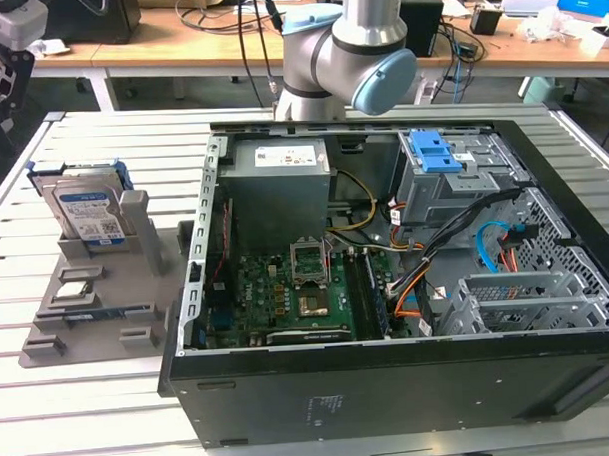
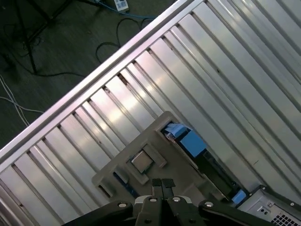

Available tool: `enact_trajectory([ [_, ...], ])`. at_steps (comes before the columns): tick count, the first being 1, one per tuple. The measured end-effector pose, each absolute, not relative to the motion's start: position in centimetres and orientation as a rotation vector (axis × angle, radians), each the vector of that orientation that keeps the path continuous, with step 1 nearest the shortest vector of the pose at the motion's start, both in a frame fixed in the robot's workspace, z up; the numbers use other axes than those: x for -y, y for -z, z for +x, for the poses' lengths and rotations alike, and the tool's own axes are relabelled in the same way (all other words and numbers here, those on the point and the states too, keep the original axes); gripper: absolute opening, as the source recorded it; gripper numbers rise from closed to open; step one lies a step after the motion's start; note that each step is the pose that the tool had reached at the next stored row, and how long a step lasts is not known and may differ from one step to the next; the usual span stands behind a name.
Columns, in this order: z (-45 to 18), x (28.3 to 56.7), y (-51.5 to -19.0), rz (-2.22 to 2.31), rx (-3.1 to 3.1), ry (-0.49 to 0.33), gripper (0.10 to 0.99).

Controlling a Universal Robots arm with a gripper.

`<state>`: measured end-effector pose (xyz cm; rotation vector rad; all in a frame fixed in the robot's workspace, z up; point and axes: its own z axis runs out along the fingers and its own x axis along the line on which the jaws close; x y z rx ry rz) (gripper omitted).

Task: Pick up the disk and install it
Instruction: 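Pick up the disk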

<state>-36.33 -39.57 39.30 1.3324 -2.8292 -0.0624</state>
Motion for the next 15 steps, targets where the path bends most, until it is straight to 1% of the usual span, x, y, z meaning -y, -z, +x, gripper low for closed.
enact_trajectory([
  [15,-36.33,39.58,-39.3,1.79,2.556,0.058,0.106],
])
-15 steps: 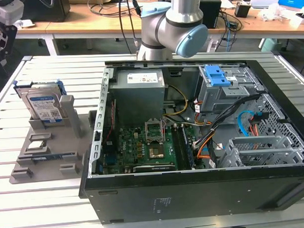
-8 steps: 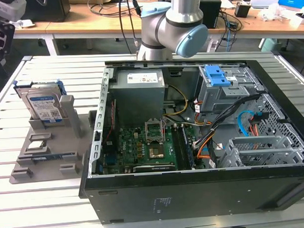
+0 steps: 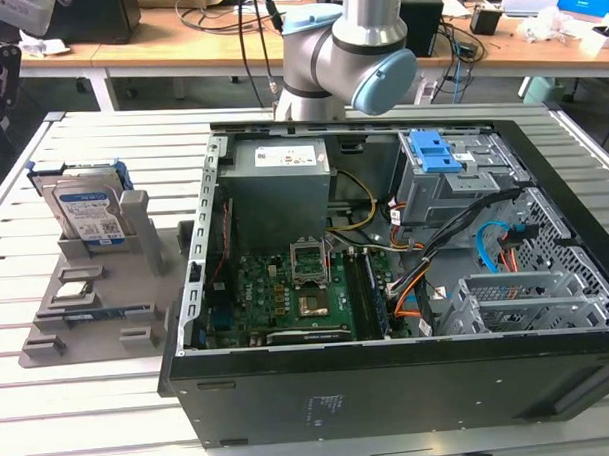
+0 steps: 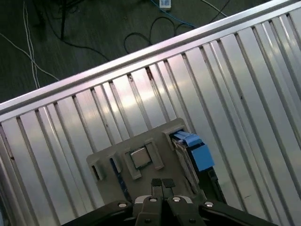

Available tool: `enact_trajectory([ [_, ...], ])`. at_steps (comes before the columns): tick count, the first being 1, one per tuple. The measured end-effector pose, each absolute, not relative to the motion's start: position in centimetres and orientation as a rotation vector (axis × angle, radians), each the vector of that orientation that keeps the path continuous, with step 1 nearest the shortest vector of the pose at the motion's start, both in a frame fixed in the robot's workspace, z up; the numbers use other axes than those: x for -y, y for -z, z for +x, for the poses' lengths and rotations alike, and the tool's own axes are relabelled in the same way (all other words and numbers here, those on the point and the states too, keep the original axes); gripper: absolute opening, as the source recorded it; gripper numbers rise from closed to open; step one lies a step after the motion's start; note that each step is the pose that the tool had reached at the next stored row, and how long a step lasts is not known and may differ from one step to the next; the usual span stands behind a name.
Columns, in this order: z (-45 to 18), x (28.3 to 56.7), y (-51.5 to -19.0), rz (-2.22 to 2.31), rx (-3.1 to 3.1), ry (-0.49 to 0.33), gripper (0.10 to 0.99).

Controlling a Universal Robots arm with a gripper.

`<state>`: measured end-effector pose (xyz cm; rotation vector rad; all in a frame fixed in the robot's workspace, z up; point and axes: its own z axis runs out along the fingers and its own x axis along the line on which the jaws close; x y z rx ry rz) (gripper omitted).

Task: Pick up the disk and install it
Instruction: 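Pick up the disk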

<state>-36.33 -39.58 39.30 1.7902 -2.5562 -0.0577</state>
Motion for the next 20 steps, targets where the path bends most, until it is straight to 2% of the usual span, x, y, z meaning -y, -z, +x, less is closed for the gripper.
enact_trajectory([
  [20,-36.33,39.57,-39.29,2.231,2.173,0.051,0.106],
])
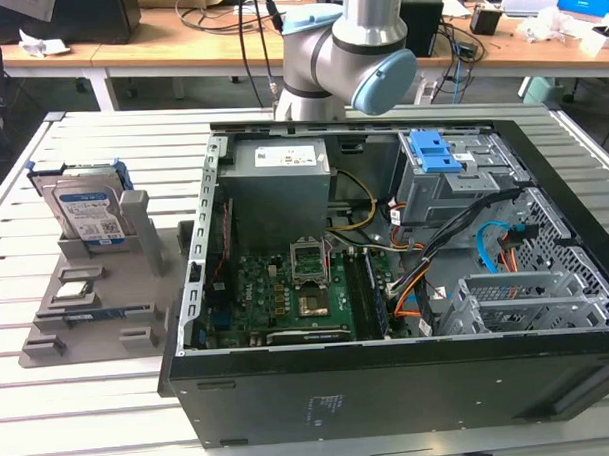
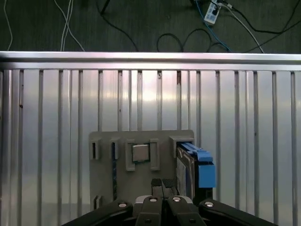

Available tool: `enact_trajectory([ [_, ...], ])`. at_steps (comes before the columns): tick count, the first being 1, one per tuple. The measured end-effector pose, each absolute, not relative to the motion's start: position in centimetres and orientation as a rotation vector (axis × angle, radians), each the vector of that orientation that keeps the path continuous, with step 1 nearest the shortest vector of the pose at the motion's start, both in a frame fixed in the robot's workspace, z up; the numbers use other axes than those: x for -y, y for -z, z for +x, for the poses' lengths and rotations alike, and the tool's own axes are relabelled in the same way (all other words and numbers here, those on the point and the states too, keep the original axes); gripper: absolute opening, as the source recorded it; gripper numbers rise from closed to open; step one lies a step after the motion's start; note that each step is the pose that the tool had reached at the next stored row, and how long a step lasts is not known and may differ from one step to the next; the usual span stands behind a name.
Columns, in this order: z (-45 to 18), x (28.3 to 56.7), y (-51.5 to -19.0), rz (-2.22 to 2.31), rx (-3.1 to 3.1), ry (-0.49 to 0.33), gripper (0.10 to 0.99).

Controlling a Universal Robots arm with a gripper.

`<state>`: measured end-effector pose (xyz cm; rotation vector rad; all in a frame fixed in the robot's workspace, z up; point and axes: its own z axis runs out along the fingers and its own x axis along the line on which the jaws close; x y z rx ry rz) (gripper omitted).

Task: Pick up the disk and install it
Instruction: 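Pick up the disk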

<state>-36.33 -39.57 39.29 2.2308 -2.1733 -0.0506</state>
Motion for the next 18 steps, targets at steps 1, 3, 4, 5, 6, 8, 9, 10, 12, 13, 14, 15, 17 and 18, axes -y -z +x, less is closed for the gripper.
enact_trajectory([
  [1,-36.33,39.58,-39.3,2.245,2.158,0.05,0.106],
  [3,-36.33,39.57,-39.3,2.278,2.123,0.05,0.106],
  [4,-36.33,39.58,-39.3,2.292,2.107,0.049,0.106],
  [5,-36.33,39.57,-39.3,2.307,2.09,0.049,0.106],
  [6,-36.33,39.58,-39.3,2.328,2.067,0.049,0.106],
  [8,-36.33,39.58,-39.3,2.365,2.023,0.048,0.106],
  [9,-36.33,39.58,-39.3,2.379,2.006,0.048,0.106],
  [10,-36.33,39.57,-39.29,2.4,1.981,0.047,0.106],
  [12,-36.33,39.58,-39.3,2.425,1.95,0.046,0.106],
  [13,-36.33,39.57,-39.3,2.438,1.933,0.046,0.106],
  [14,-36.33,39.58,-39.3,2.45,1.918,0.046,0.106],
  [15,-36.33,39.58,-39.3,2.462,1.902,0.045,0.106],
  [17,-36.33,39.57,-39.3,2.506,1.842,0.044,0.106],
  [18,-36.33,39.58,-39.3,2.525,1.816,0.044,0.106],
])
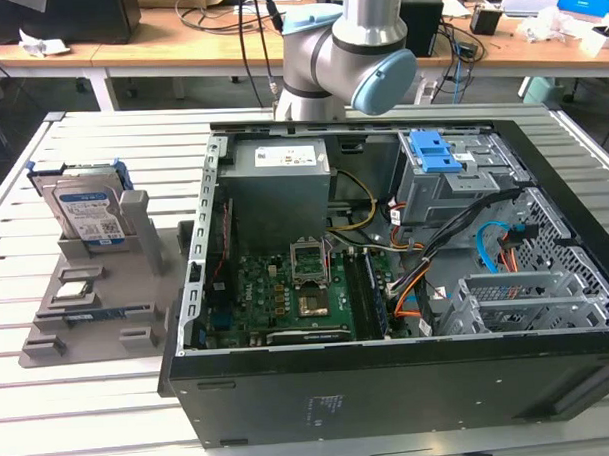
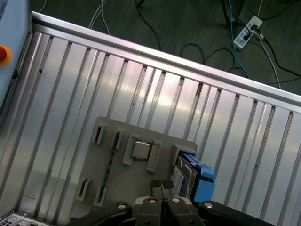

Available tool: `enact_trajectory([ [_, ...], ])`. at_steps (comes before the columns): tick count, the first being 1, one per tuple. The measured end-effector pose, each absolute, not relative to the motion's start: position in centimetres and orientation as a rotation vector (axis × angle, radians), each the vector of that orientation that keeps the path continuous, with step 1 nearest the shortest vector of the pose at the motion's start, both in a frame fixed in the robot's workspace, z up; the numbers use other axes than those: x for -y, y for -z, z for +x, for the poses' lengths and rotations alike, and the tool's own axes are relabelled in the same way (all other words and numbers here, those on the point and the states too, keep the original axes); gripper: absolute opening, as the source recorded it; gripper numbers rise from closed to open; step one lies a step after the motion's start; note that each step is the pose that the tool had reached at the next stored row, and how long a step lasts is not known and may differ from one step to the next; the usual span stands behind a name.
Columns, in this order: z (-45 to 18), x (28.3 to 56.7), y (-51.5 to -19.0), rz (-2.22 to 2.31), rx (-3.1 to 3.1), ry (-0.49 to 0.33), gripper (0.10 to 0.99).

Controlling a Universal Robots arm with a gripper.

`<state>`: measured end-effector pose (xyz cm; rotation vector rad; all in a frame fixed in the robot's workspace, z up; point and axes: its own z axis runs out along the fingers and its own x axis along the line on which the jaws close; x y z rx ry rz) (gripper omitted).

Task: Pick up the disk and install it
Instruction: 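Pick up the disk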

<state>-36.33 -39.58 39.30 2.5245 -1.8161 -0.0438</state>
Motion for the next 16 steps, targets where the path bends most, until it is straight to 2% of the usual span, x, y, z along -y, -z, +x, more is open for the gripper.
enact_trajectory([
  [16,-36.33,39.57,-39.3,2.788,1.369,0.035,0.106],
])
